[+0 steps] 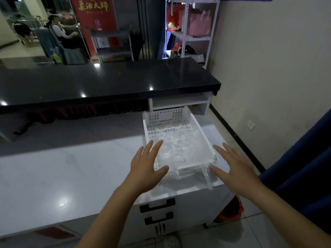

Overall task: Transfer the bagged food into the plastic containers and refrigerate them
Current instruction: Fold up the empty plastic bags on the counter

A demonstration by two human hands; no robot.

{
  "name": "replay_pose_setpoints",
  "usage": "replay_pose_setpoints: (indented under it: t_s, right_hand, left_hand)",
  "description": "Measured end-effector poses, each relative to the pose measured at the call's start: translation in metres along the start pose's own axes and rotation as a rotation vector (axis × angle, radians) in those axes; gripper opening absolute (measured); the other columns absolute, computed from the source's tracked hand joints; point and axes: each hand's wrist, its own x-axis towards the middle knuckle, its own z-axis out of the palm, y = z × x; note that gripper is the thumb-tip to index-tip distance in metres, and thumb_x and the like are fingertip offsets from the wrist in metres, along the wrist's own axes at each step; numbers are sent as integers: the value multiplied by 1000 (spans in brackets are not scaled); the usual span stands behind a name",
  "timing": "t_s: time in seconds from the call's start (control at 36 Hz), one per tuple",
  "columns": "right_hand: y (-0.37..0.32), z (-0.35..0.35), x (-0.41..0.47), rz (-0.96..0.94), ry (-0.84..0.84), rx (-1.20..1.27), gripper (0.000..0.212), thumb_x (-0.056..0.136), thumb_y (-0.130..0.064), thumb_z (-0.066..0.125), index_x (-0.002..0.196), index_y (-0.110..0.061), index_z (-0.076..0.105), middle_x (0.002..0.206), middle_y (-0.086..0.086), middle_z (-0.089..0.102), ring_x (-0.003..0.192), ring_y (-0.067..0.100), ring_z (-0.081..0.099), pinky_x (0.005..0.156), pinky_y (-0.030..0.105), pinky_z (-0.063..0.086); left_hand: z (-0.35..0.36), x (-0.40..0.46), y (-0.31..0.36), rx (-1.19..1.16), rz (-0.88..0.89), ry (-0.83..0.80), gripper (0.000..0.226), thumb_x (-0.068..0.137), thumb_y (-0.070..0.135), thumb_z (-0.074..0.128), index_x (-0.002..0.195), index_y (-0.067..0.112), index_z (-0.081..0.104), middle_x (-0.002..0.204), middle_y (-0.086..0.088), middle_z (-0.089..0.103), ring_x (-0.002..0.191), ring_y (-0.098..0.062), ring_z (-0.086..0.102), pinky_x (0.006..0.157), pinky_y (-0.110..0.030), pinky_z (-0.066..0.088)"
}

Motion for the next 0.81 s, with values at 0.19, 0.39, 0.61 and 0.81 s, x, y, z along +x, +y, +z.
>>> replay_pose_setpoints:
  t_s: [0.19,0.39,0.61,0.81]
  right_hand:
    - [9,42,117,-52,-106,-198,71,91,-74,30,153,-50,4,167,-10,-3,153,20,-11,120,56,-3]
    - [28,87,152,-77,-199,-389,83,80,-85,2,154,-48,4,167,-8,-5,146,26,-33,113,59,-17]
    - [23,80,148,-48,-211,-317,88,73,-84,-9,153,-50,6,167,-12,-3,149,23,-26,119,54,-8]
    - [2,49,140,-14,-145,67,70,78,-83,23,142,-58,13,165,-13,11,153,14,-4,123,47,-1]
  left_hand:
    - [-10,111,0,159,-52,-158,75,92,46,61,156,39,22,167,4,15,153,-23,13,123,-48,17]
    - [11,219,-21,278,-88,-303,81,89,39,69,156,32,25,162,4,31,147,-24,31,118,-45,29]
    - [27,262,-36,219,-81,-327,53,89,18,69,139,28,56,114,0,69,105,-22,64,92,-36,52]
    - [-29,245,-42,-69,-38,-289,29,88,13,73,113,26,72,86,8,68,73,-11,66,70,-23,52]
